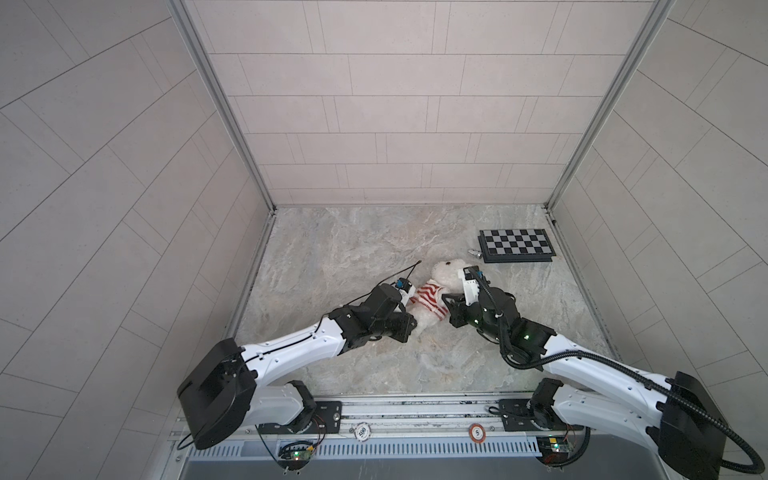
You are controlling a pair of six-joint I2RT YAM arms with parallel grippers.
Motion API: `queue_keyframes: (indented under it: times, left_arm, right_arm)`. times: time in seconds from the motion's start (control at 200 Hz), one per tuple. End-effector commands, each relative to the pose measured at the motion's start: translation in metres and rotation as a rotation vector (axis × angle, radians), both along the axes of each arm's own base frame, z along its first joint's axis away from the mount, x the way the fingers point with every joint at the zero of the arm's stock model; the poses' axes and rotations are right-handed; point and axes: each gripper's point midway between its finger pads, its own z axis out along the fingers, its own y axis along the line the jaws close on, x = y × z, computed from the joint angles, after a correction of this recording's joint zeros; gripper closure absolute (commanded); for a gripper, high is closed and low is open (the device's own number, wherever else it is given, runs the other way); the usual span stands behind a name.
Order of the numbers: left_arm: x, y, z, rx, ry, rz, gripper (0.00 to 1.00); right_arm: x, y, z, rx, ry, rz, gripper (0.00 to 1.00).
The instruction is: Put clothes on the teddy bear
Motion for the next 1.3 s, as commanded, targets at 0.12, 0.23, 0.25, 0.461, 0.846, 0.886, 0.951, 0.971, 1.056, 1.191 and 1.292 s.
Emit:
queue_keyframes:
  times: [0.12, 0.23, 0.25, 0.461, 0.846, 0.886, 0.951, 0.971, 1.056, 1.191, 1.292]
  left_arm:
    - [-0.011, -0.028, 0.055, -0.210, 0.019, -0.135, 1.00]
    - [-0.022, -0.042, 0.068, -0.341, 0.128, -0.217, 1.00]
    - [-0.024, -0.044, 0.070, -0.368, 0.148, -0.230, 1.00]
    - [0.007, -0.033, 0.075, -0.560, 0.308, -0.148, 1.00]
    - [0.065, 0.057, -0.008, -0.111, 0.236, 0.196, 0.75]
    - [0.072, 0.070, -0.012, -0.087, 0.230, 0.239, 0.70]
    - [0.082, 0.088, -0.010, -0.033, 0.192, 0.303, 0.54]
    - [0.085, 0.094, -0.009, -0.015, 0.175, 0.322, 0.47]
    - [0.094, 0.106, 0.005, 0.030, 0.094, 0.361, 0.32]
    - [0.094, 0.110, 0.023, 0.078, 0.025, 0.372, 0.29]
    - [0.083, 0.095, 0.032, 0.129, -0.024, 0.343, 0.30]
  right_arm:
    - [-0.003, -0.024, 0.029, -0.041, -0.071, -0.068, 0.67]
    - [-0.011, -0.047, 0.027, -0.108, -0.083, -0.117, 0.53]
    - [-0.013, -0.051, 0.027, -0.114, -0.086, -0.124, 0.51]
    - [-0.024, -0.076, 0.022, -0.199, -0.095, -0.163, 0.34]
    - [0.008, -0.042, 0.008, -0.264, -0.055, -0.062, 0.32]
    - [0.011, -0.039, 0.007, -0.256, -0.050, -0.052, 0.32]
    - [0.014, -0.036, 0.002, -0.249, -0.034, -0.037, 0.32]
    - [0.015, -0.035, 0.002, -0.245, -0.033, -0.034, 0.32]
    - [0.016, -0.033, 0.001, -0.238, -0.029, -0.029, 0.32]
    - [0.014, -0.036, 0.000, -0.234, -0.026, -0.032, 0.32]
    - [0.012, -0.039, -0.005, -0.234, -0.014, -0.040, 0.32]
